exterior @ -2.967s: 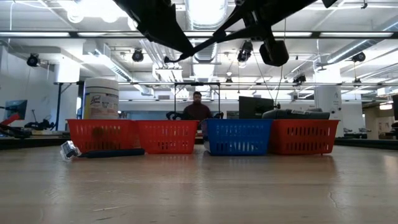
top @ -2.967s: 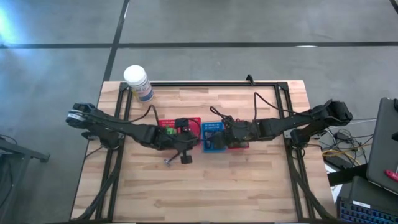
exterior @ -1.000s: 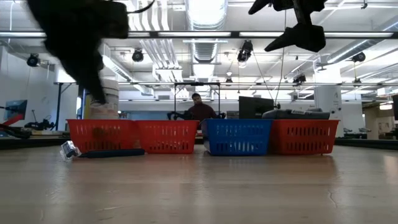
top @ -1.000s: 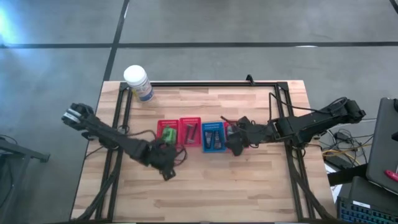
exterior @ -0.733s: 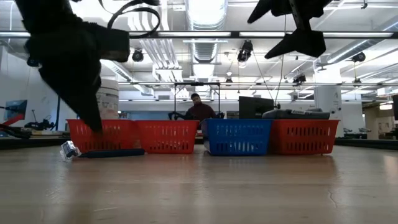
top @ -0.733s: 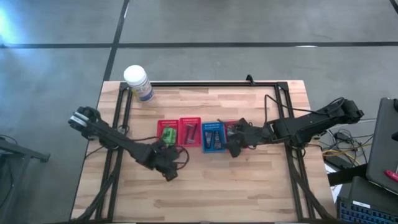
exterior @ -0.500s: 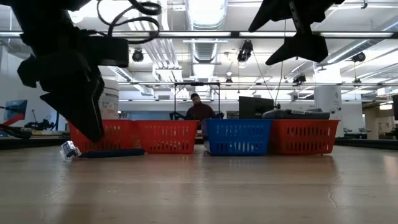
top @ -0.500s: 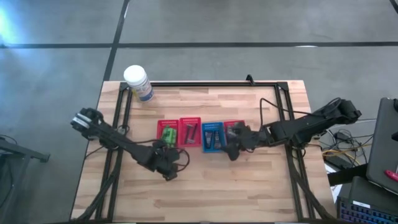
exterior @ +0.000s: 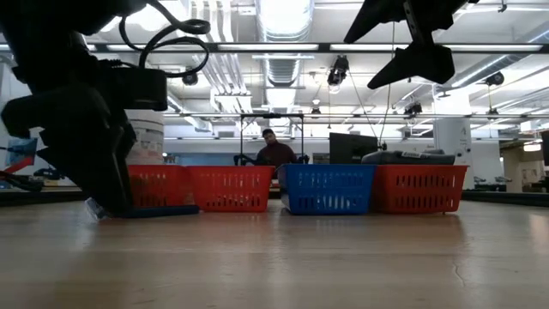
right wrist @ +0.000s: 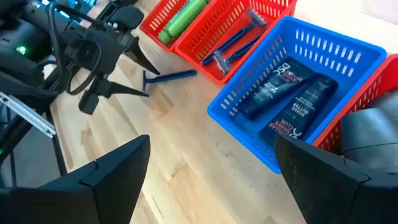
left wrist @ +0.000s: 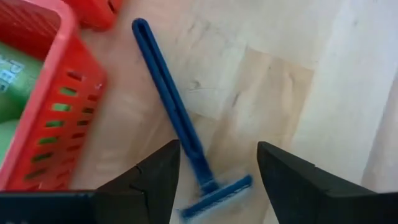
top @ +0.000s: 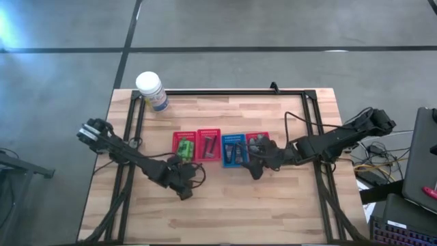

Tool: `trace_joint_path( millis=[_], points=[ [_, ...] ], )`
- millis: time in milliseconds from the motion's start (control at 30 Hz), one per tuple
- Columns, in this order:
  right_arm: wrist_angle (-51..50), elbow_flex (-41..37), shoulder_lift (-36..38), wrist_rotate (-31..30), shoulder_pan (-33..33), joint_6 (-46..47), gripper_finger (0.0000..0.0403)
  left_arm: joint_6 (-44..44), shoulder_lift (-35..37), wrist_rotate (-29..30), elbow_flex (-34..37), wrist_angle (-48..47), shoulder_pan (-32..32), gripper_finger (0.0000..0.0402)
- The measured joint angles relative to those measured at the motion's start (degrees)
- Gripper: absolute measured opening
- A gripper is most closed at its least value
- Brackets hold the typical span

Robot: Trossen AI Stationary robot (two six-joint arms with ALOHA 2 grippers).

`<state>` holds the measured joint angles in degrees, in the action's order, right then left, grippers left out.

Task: Pick & Place Travel size toiletries
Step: Put the blue razor into the middle red bin

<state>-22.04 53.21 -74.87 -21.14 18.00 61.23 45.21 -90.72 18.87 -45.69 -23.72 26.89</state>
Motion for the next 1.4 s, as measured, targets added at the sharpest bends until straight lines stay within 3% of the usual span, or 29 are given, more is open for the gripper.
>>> trace_joint_path(
  millis=[333,867,1067,1267,1400],
  points=[
    [0.0,0.0,-0.3,0.0,0.0,-0.6,0.0351,-0.1,0.0,-0.5,0.8,0.4,-4.5,0.0205],
    [-0.4,0.0,-0.4,0.0,0.0,-0.9,0.0318,-4.8,0.2,-5.9,2.1,4.7,-7.1,0.0035],
    [1.1,0.0,-0.3,2.4,0.0,-1.2,0.0313,-5.1,0.7,-8.1,-1.7,1.0,-6.5,0.0022],
    [1.9,0.0,-0.1,3.8,0.0,-0.8,0.0324,-3.7,3.9,-4.1,-7.0,-2.6,-4.7,0.0022],
    [1.4,0.0,0.5,1.7,0.0,4.6,0.033,12.1,7.6,3.9,-9.6,-3.5,-6.1,0.0019]
  ],
)
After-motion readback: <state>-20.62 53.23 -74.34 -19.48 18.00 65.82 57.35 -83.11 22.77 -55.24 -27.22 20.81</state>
